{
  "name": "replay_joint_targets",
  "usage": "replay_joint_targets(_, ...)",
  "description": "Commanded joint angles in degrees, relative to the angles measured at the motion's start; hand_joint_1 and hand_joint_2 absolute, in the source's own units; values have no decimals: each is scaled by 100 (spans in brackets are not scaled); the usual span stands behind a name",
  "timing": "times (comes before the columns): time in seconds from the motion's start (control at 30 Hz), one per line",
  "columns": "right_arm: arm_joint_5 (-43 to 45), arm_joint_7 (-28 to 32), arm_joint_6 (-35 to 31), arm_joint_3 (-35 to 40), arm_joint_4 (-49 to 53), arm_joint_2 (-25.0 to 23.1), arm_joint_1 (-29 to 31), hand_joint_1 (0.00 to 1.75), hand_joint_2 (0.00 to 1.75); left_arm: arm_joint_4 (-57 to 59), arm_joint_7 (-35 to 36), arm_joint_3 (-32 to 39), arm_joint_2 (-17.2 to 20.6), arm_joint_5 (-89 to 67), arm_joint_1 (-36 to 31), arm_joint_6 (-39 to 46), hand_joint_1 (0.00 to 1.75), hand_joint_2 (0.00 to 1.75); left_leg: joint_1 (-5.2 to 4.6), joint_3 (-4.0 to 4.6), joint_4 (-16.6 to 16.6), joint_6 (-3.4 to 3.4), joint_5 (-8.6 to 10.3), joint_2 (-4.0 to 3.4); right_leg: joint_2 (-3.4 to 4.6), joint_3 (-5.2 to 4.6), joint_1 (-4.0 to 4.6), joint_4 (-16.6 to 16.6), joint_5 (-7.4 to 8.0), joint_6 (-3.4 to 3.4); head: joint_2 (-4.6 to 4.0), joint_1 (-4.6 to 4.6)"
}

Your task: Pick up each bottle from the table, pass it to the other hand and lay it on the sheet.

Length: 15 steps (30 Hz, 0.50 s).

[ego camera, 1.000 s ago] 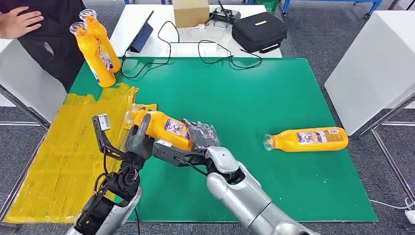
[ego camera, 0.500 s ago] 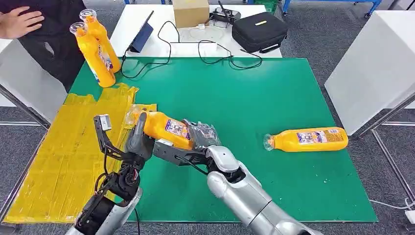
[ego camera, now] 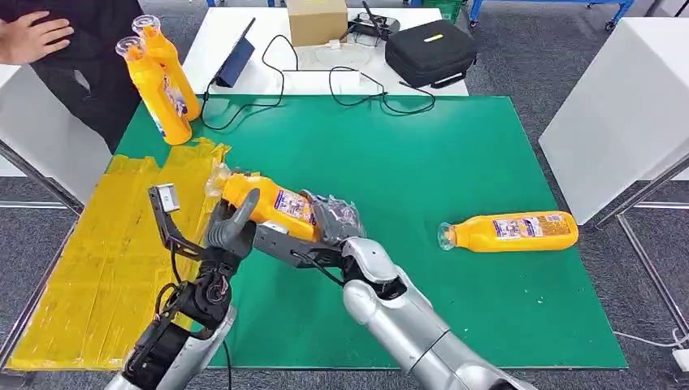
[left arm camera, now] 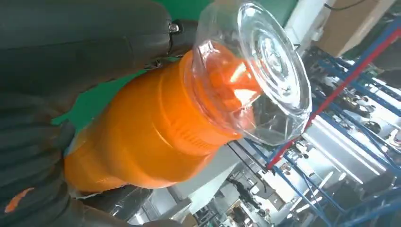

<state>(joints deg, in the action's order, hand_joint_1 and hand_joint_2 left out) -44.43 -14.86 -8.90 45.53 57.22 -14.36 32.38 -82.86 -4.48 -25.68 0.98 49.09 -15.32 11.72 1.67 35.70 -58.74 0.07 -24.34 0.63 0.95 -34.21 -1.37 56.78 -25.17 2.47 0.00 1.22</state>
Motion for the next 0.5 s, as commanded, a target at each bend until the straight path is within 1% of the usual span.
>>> replay_joint_targets(0.03, 176, 225, -202, -29, -165, -212, 443, 175, 175, 226, 69, -484, -48, -36, -144, -69, 0, 175, -5, -9, -3, 8, -5, -8, -4, 6, -1, 5, -5, -11, 0, 0)
replay_joint_targets(0.17, 212, 359, -393, -69, -80, -198, 404, 175, 175, 237, 74, -519, -61, -32, -146, -69, 0, 175, -5, -7, -1, 6, -3, -4, -5, 5, -2, 3, -4, -9, 0, 0)
replay_joint_targets(0.23, 228, 378, -446, -82, 10, -183, 373, 175, 175, 254, 73, -553, -66, -28, -166, -72, 0, 175, -7, -27, 0, 12, -10, -9, -8, 24, 0, 3, -11, -18, 0, 0)
replay_joint_targets(0.3, 227, 378, -438, -76, 17, -199, 384, 175, 175, 255, 80, -554, -74, -26, -180, -68, 0, 175, -6, -8, 0, 7, -3, -7, -2, 5, -2, 3, -4, -8, 0, -2)
replay_joint_targets(0.4, 227, 378, -438, -76, 17, -199, 384, 175, 175, 255, 80, -554, -74, -26, -180, -68, 0, 175, -8, -24, 0, 11, -10, -12, -4, 20, -2, 5, -10, -17, 0, -2)
replay_joint_targets(0.5, 233, 372, -483, -105, 45, -184, 358, 175, 175, 267, 69, -563, -62, -31, -191, -73, 0, 175, -4, -4, 0, 5, -1, -7, -1, 2, -1, 2, -2, -7, 0, -2)
